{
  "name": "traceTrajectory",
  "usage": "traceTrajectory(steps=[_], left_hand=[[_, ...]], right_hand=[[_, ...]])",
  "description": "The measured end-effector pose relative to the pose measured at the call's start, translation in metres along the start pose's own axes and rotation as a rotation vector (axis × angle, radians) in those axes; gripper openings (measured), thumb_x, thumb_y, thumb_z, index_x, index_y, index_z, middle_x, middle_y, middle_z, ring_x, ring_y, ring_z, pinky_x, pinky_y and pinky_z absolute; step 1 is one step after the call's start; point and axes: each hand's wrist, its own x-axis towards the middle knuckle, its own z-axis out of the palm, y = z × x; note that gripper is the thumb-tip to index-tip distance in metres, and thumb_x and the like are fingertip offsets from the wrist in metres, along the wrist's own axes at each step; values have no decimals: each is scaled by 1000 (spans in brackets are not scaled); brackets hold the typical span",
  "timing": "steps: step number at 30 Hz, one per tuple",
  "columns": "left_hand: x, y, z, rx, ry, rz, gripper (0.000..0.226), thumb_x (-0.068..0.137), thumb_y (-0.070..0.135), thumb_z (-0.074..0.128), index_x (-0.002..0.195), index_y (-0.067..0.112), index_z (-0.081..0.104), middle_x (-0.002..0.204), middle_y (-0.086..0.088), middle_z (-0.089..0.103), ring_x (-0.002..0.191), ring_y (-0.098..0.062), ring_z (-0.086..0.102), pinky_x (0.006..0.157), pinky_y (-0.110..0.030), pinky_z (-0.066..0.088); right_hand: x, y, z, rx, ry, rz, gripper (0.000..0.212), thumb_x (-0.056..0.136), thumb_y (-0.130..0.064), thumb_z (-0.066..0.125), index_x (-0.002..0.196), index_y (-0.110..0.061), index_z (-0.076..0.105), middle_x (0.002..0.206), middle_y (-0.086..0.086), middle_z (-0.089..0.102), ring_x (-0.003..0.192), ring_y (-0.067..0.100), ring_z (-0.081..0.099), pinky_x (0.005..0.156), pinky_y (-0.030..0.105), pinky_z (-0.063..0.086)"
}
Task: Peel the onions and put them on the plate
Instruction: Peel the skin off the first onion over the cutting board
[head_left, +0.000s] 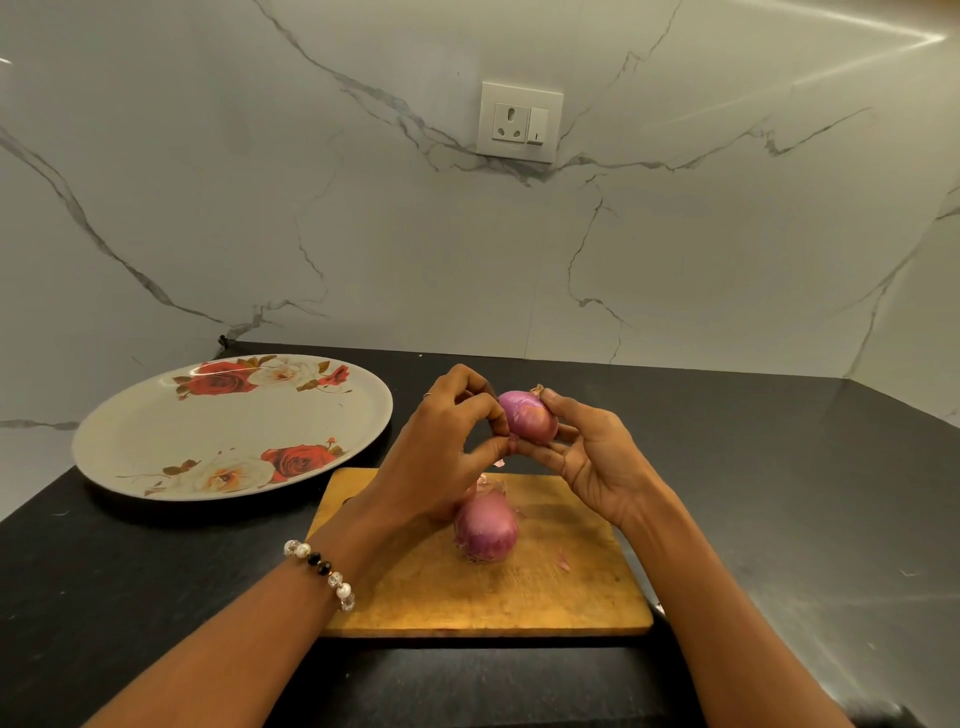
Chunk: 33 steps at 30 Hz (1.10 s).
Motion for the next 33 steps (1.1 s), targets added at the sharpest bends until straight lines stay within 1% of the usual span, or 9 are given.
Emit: traceTrajectory(steps=[5,7,10,13,16,20,23,28,33], left_hand=[[1,1,-1,-38,-37,-35,15,80,22,74,81,20,60,94,9,51,81,-7,53,66,-11,42],[1,3,-3,-59,-41,-55,17,81,20,73,81,23,56,85,10,53,75,-6,54,63,-12,43],[0,5,-6,-59,-25,-100,17,82,19,72,79,23,56,75,13,55,69,-6,56,61,-13,48],[1,3,-8,-42,-14,-97,12,80,13,73,84,19,63,80,11,60,70,-2,57,64,-8,47],[2,1,-8,-64,-15,-61,15,79,8,74,91,14,67,86,9,63,75,1,58,72,-4,45],[4,2,-6,-68,21,-62,19,78,21,76,95,17,69,92,12,60,81,-1,56,68,-7,45],[4,1,-3,-49,46,-64,23,76,24,77,97,18,69,96,7,59,85,-7,55,66,-10,44],[4,-1,0,-31,76,-91,21,73,24,80,90,16,69,94,6,56,86,-12,55,67,-12,43],[2,-2,2,38,85,-69,18,72,24,81,83,14,69,94,-1,59,88,-13,53,69,-13,42]], right_hand=[[0,1,0,0,40,-8,27,90,-14,67,112,1,63,122,28,57,92,36,72,62,34,62],[0,1,0,0,54,-3,28,89,-14,68,112,1,63,122,28,57,95,37,71,62,36,62],[0,1,-2,1,93,-3,27,89,-14,68,112,-1,64,118,26,56,91,36,70,60,35,61],[1,0,-4,-6,109,-12,26,89,-14,68,112,-2,63,116,24,57,88,34,69,61,35,62],[3,2,-5,-45,109,-25,24,89,-12,67,112,-4,64,119,23,57,93,34,68,63,35,61],[6,3,-7,-71,70,-39,30,89,-9,67,117,0,64,121,23,60,98,37,67,69,38,62],[7,4,-7,-84,30,-36,31,88,-8,67,118,0,64,118,23,64,97,39,70,69,40,62],[8,5,-5,-123,-23,-26,32,86,-6,68,117,-1,64,114,22,67,95,38,72,69,44,63],[9,7,-6,-136,-28,-24,33,86,-5,68,118,0,64,112,22,68,96,39,71,76,51,60]])
